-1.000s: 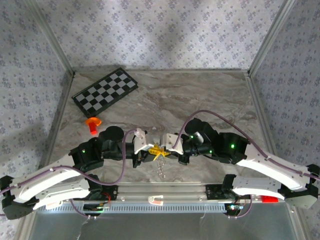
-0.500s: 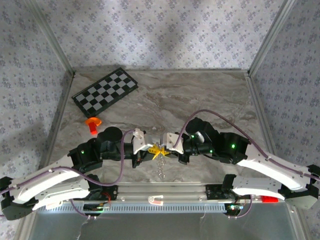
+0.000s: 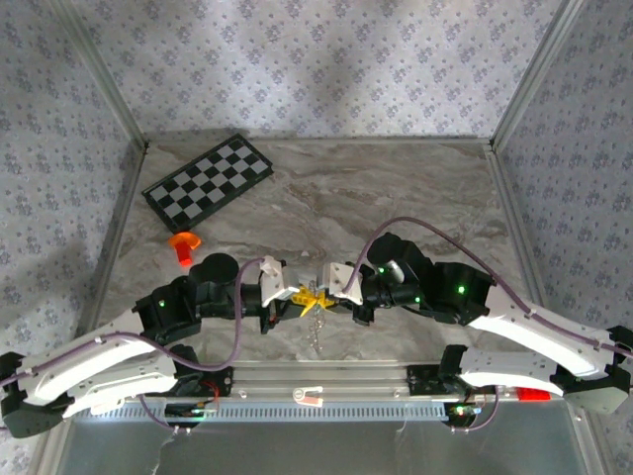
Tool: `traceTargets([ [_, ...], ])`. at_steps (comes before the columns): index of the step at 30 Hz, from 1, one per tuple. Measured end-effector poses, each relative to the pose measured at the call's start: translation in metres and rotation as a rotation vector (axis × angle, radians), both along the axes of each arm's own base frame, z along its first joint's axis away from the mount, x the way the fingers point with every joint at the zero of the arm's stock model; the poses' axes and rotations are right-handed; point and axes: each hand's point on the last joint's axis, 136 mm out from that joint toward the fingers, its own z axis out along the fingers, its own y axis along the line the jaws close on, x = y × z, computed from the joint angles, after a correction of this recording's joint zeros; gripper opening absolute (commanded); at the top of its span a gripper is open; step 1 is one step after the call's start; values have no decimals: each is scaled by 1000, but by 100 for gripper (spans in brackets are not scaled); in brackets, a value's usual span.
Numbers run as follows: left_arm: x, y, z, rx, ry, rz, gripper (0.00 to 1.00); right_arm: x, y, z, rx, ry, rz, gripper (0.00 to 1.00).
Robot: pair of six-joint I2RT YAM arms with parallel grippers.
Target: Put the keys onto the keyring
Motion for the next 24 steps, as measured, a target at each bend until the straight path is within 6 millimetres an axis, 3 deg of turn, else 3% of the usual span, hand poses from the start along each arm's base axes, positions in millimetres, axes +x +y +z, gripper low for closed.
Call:
traceTargets([
  [5,-1,2,1,-7,-5,2,0,-2,-1,7,32,2,0,28],
  [14,-2,2,4,-21,-13,-10,0,-2,-2,13,70,-4,-7,34],
  [24,-6,3,7,-34,-16,-29,0,-2,-6,9,72,5,-23,24],
])
